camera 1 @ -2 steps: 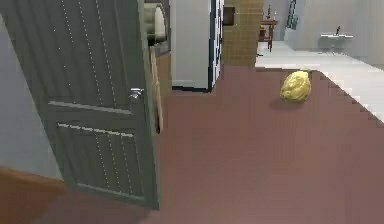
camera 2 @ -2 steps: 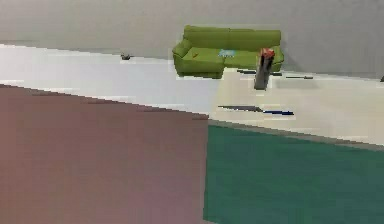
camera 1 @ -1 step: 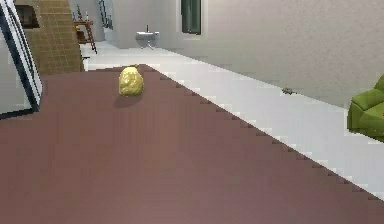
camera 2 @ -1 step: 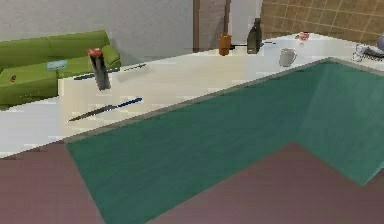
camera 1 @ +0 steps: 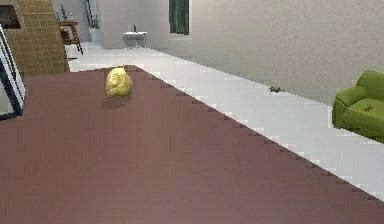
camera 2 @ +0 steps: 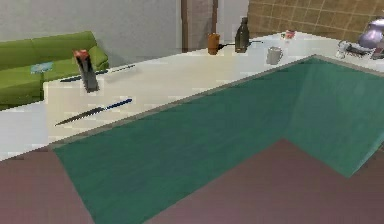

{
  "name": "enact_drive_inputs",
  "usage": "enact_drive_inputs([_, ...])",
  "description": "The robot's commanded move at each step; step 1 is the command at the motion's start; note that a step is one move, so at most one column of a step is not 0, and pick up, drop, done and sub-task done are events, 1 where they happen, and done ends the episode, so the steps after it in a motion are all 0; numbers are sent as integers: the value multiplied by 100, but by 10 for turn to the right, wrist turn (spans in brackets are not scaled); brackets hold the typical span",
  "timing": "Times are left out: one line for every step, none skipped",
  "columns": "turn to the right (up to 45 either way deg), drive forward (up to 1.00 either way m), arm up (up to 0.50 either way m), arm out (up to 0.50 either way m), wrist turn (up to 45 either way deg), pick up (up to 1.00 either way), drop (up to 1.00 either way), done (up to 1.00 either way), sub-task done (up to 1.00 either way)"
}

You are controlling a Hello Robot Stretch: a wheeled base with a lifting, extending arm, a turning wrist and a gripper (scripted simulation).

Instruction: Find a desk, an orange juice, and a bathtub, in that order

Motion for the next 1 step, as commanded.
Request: enact_drive_inputs([0,60,0,0,0,0,0,0,0])
